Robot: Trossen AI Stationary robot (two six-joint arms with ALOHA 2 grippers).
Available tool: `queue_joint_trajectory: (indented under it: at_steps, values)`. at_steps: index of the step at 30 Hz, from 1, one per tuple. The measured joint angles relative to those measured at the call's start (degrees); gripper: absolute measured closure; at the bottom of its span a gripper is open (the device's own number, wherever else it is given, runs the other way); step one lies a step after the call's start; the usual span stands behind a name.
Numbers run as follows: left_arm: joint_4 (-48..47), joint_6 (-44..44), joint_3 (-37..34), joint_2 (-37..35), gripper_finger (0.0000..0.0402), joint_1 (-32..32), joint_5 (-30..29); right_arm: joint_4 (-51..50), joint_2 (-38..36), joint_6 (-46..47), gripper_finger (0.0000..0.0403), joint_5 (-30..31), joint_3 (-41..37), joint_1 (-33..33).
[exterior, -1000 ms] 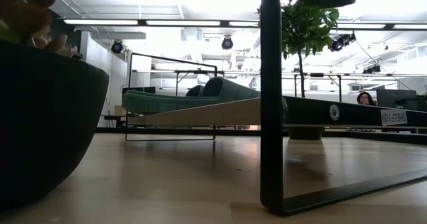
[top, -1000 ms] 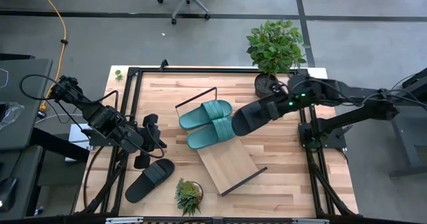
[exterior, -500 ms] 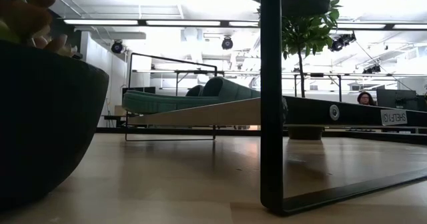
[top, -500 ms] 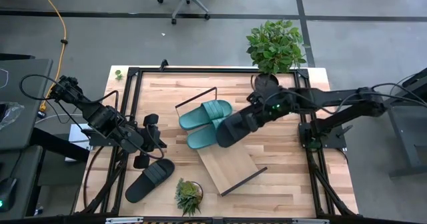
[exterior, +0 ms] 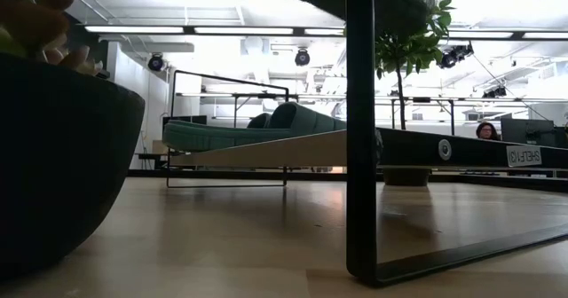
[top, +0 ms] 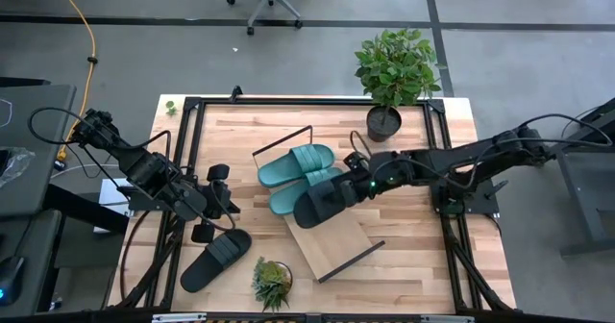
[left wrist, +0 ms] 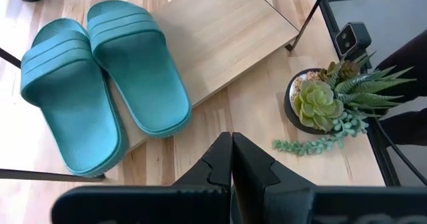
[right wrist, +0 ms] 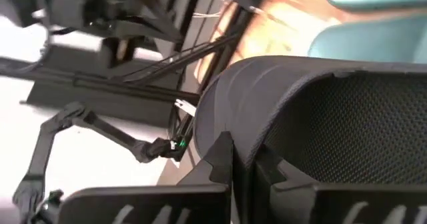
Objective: Pick and place slides into the shelf
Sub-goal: Put the right black slide on the shelf
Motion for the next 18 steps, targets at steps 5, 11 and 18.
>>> queue_joint_trajectory:
  at_steps: [5, 11, 18]
  values:
    - [-0.17, 0.12, 0.0, 0.0, 0.0401, 0.0, 0.0, 2.8, 0.03, 6.5, 0.0403, 2.94, -4.73, 1.66]
    - [-0.24, 0.12, 0.0, 0.0, 0.0401, 0.0, -0.29, 3.22, 0.02, 10.27, 0.0403, 4.47, -7.74, 2.71]
    - [-0.24, 0.14, 0.0, 0.0, 0.0401, 0.0, -0.35, 9.87, -0.04, 12.3, 0.0403, 4.96, -11.58, 2.54]
